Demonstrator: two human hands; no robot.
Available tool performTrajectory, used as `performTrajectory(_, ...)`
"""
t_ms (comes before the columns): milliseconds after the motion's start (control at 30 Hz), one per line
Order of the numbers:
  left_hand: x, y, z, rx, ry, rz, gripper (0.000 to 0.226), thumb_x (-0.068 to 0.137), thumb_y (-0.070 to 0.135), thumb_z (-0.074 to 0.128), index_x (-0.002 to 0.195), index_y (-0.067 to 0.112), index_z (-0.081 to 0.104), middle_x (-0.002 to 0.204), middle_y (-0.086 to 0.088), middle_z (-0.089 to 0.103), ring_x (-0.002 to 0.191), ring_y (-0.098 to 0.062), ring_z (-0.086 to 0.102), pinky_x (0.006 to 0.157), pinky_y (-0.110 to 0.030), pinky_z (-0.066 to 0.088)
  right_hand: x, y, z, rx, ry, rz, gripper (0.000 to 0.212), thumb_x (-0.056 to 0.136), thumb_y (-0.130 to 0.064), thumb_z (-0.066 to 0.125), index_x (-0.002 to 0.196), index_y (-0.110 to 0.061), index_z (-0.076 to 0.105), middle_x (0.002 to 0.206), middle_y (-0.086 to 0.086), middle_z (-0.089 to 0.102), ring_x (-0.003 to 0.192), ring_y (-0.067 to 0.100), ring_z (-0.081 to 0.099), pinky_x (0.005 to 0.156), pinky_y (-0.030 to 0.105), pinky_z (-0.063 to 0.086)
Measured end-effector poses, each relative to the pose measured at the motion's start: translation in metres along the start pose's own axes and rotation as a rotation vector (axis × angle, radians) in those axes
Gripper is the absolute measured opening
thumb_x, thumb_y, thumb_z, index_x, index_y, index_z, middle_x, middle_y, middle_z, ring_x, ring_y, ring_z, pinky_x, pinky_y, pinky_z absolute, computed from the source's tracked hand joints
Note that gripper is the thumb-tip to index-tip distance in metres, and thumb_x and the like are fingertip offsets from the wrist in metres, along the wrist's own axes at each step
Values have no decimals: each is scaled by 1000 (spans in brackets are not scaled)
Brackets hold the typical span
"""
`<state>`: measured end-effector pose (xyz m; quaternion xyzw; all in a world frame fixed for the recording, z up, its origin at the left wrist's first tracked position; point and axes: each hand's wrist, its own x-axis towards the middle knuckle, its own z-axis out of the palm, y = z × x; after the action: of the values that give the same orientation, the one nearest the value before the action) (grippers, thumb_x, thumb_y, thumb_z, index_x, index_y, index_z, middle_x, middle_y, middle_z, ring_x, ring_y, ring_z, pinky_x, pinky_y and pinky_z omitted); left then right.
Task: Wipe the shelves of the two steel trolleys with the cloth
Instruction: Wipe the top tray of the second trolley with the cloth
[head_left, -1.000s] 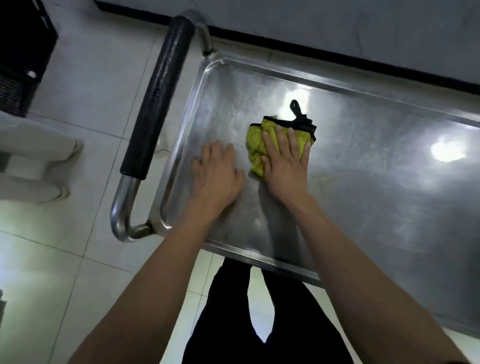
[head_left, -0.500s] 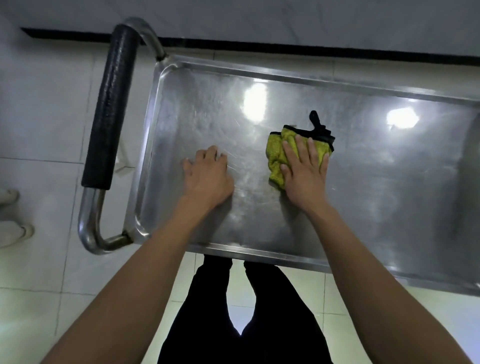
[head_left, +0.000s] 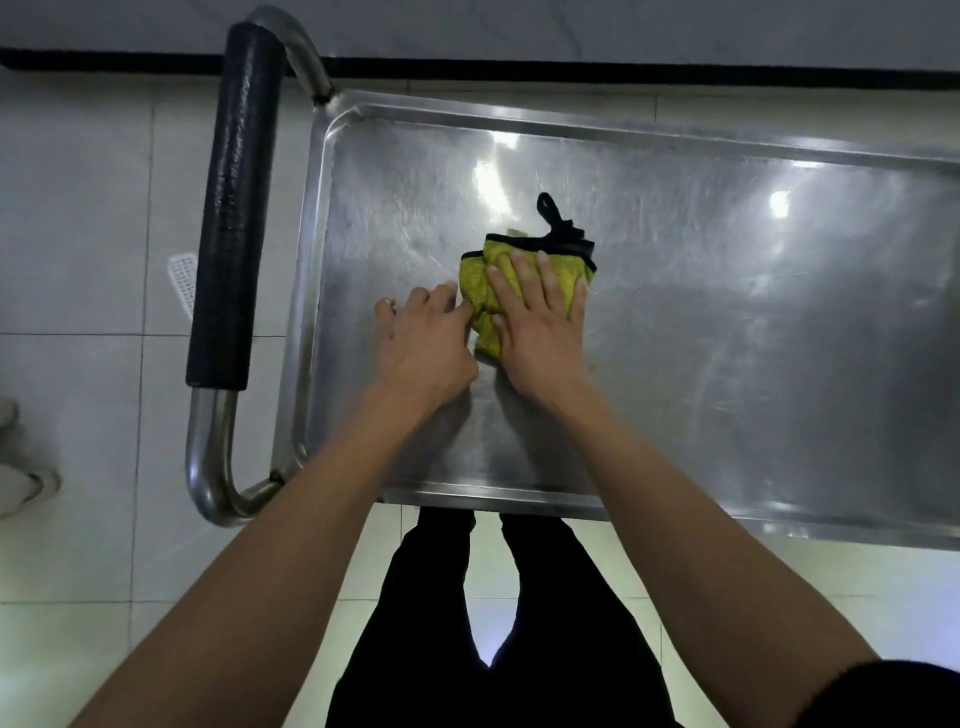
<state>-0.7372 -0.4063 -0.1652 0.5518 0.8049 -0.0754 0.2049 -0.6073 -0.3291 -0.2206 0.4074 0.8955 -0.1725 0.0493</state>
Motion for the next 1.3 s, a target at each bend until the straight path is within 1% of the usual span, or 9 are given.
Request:
performTrajectory(133, -2, 4, 3, 53, -3, 11, 40, 86, 29, 53, 126, 21, 55, 135, -6, 47, 119, -31, 47, 102, -58, 33, -4, 9, -4, 31, 9, 3, 55, 106, -33, 39, 159, -32, 23, 168, -3, 11, 156, 22, -3, 122, 54, -8)
performTrajectory(233, -1, 9, 5, 63, -39, -7, 49, 90, 31, 50, 137, 18, 47, 142, -8, 40, 126, -32, 41, 106, -61, 29, -14, 27, -9, 34, 10, 72, 56, 106, -33, 37, 159, -34, 21, 169, -5, 7, 155, 20, -6, 122, 53, -9)
performTrajectory(433, -2, 15, 7, 68, -89, -30, 57, 92, 30, 49, 145, 15, 38, 153, -10, 29, 136, -34, 32, 112, -64, 25, -56, 101, -29, 19, 6, 224, 55, 107, -33, 35, 160, -31, 19, 169, -5, 2, 155, 21, -7, 123, 54, -7)
performTrajectory(667, -7, 20, 8, -80, -45, -93, 50, 96, 28, 47, 144, 17, 42, 161, -6, 23, 145, -30, 23, 115, -63, 21, -67, 122, -34, -62, -3, 143, 56, 107, -30, 36, 160, -26, 19, 169, 2, 4, 155, 27, -6, 121, 57, -10)
performTrajectory(800, -24, 12, 11, -92, 26, -108, 50, 96, 36, 47, 144, 20, 45, 160, -8, 31, 144, -31, 29, 114, -55, 27, -74, 117, -28, -71, 25, 102, 56, 106, -29, 38, 160, -24, 23, 169, 4, 7, 155, 29, -4, 121, 58, -8)
performTrajectory(900, -50, 3, 16, -131, 94, -181, 45, 95, 38, 48, 138, 25, 50, 157, -6, 37, 142, -30, 34, 111, -55, 31, -77, 108, -23, -68, 30, 78, 56, 106, -29, 38, 159, -23, 23, 169, 5, 7, 155, 30, -4, 122, 58, -8)
performTrajectory(1000, -76, -13, 25, -140, 134, -247, 44, 96, 38, 48, 136, 22, 51, 151, -6, 43, 138, -30, 37, 109, -55, 33, -73, 88, -14, -61, 41, 40, 56, 105, -28, 40, 158, -24, 26, 168, 6, 11, 155, 31, -1, 122, 59, -8)
performTrajectory(1133, -101, -41, 32, -192, 90, -367, 47, 97, 36, 49, 142, 22, 46, 156, -7, 35, 144, -31, 29, 114, -57, 29, -63, 42, 3, -62, 62, -34, 55, 103, -29, 41, 157, -23, 29, 168, 7, 14, 155, 32, 2, 120, 54, -13)
performTrajectory(1300, -114, -73, 38, -229, 91, -422, 45, 98, 33, 48, 141, 20, 41, 158, -11, 25, 147, -33, 21, 116, -58, 28, -48, -37, 24, -44, 51, -113, 56, 100, -29, 41, 155, -22, 34, 167, 8, 18, 155, 33, 4, 121, 59, -7)
